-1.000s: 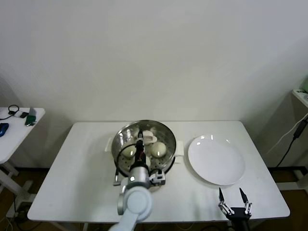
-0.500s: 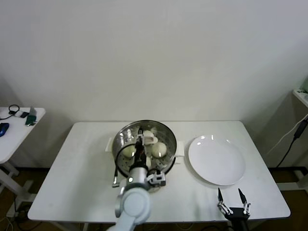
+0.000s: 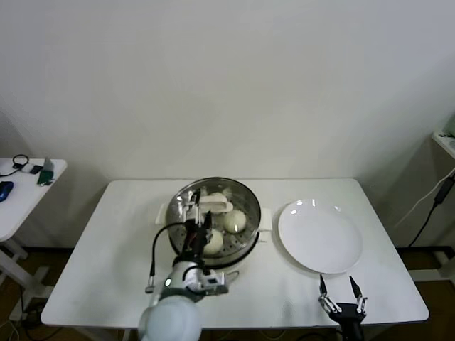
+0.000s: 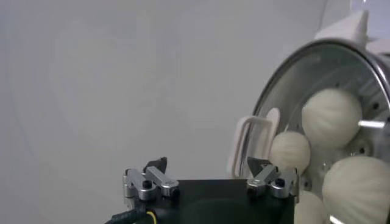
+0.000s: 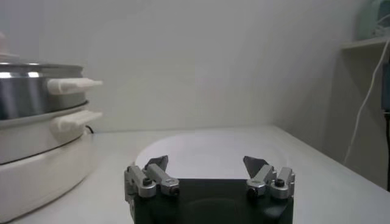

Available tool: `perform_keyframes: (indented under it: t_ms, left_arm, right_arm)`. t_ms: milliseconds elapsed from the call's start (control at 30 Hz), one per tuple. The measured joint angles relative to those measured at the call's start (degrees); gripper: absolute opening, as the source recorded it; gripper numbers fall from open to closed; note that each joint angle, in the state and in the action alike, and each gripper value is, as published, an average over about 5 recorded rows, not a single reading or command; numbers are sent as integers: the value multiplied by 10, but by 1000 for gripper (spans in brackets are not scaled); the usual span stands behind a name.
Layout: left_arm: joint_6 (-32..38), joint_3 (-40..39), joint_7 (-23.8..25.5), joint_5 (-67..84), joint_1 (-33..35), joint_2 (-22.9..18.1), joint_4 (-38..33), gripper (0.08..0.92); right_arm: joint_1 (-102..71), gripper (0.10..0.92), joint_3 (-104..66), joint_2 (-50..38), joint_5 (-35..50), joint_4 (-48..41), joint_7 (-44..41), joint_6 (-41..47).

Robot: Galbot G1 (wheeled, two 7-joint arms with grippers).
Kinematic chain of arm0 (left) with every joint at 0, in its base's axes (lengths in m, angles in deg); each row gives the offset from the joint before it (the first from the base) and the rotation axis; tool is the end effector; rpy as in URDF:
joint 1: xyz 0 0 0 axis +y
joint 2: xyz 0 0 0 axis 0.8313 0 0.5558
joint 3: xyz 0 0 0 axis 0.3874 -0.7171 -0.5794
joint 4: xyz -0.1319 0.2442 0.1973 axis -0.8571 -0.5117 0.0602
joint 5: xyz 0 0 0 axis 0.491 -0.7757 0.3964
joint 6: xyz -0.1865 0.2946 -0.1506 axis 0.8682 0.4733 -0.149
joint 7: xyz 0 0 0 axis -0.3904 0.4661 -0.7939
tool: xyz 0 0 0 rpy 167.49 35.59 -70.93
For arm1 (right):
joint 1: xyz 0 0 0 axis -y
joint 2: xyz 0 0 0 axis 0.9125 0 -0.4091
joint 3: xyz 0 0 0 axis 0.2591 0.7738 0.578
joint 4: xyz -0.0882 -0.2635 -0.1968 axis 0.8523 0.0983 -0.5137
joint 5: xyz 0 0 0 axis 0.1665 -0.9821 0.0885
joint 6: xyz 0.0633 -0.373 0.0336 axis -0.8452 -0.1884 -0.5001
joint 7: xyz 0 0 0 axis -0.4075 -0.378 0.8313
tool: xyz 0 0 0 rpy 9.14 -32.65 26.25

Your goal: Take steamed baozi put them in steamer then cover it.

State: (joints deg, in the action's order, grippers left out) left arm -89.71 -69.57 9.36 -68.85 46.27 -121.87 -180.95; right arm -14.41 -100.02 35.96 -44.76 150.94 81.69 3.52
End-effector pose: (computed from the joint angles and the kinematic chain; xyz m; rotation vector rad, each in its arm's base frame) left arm 0.2444 -0.1121 -0.2249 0.1495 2.5086 1.8849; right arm 0.1358 -0.0723 -0.4240 -0.0614 -3.0094 -0.0591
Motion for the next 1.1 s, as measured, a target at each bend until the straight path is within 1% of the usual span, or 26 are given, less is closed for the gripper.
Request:
perform_keyframes:
  t_ms: [200,300,400,567,733,900,1100]
  left_arm:
    - [66,55,-68,142,53,10,-23,823]
    - [115,103,-96,238,75,11,-27,823]
    - [167,161,-113,347,93,13,-24,823]
    - [243,256,-123,535,126,25,1,823]
    - [305,315,-124,699,154,32,44,823]
    - [365,339,-120,802,169,31,101,823]
    - [413,341,-114,866,186,25,155,823]
  right_arm:
    - [4,823,2,5,-10,8,1,1]
    - [6,823,2,8,-18,10,3,1]
    - [8,823,2,9,-26,11,4,1]
    - [11,823,0,10,-38,13,7,2]
    - [14,823,-1,11,-44,13,10,3]
    - [15,823,-1,11,-48,13,11,5]
    - [15,823,-1,11,-49,15,11,5]
